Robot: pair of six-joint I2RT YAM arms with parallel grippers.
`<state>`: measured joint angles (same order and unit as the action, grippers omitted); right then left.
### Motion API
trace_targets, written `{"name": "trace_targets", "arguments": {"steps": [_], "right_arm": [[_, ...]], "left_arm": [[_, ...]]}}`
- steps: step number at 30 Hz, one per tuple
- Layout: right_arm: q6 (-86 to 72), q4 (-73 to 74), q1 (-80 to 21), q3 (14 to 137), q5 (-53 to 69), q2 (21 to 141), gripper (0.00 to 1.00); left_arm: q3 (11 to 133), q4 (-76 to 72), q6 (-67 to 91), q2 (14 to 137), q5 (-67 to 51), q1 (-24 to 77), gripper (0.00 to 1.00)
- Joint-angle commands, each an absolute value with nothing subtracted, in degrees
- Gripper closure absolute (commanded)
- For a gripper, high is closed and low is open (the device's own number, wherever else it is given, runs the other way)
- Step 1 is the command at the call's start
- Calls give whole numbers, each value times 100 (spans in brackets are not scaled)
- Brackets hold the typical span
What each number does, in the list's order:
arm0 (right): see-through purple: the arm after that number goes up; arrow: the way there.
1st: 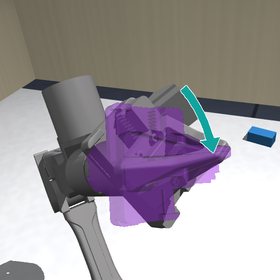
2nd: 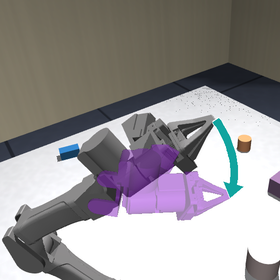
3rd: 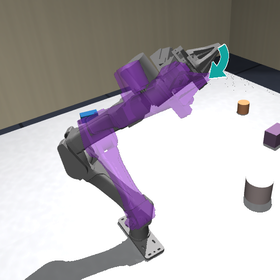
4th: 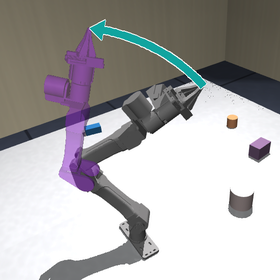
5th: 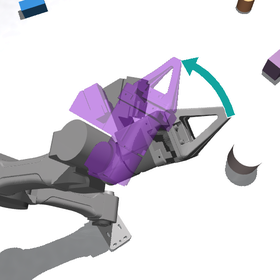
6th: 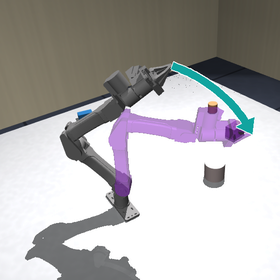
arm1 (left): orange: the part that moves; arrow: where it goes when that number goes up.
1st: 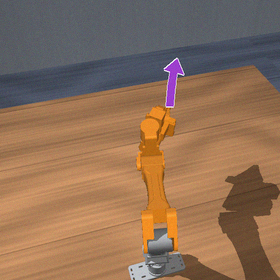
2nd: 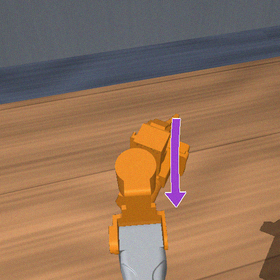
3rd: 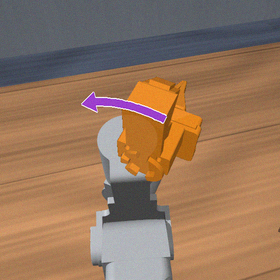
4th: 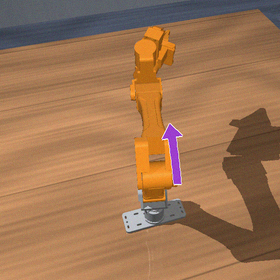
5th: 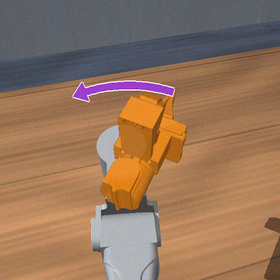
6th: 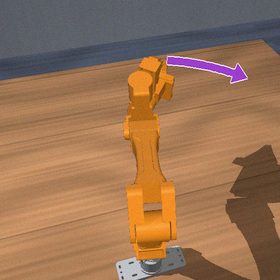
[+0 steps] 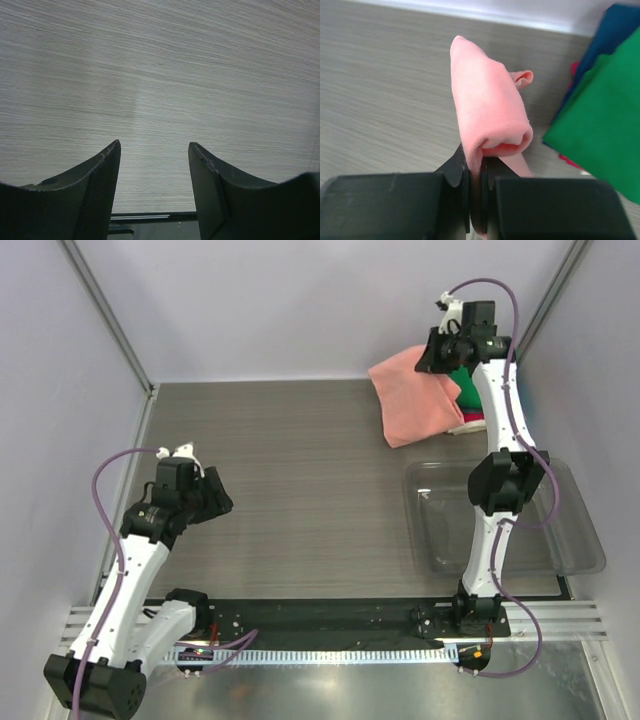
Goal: Fold and stack the t-shirts
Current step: Neatly place the folded tshirt to the corner
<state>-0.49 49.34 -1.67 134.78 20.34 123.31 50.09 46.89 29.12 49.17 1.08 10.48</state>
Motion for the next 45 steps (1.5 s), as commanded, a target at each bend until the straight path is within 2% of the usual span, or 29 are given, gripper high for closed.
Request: {"name": "trace_targets", "arguments": {"steps": [1,7,17,29,45], "right_arm": [[246,5010,104,14227,1995,11742,99],[413,5010,430,14870,2057,11672,99],[747,4650,923,15003,2171,11654,99],[896,4088,1423,15144,2470,12532,99],[510,1206,1846,15126,1978,14299,99]], "left_arm": [[4983,4465,2883,4966,185,1046,42],[4966,4447,2883,5080,97,1046,42],[4975,4447,2883,5326,35,1037,43],[4957,4447,2900,5467,35,1037,43],[4948,4474,2953,5739,114,1257,43]]}}
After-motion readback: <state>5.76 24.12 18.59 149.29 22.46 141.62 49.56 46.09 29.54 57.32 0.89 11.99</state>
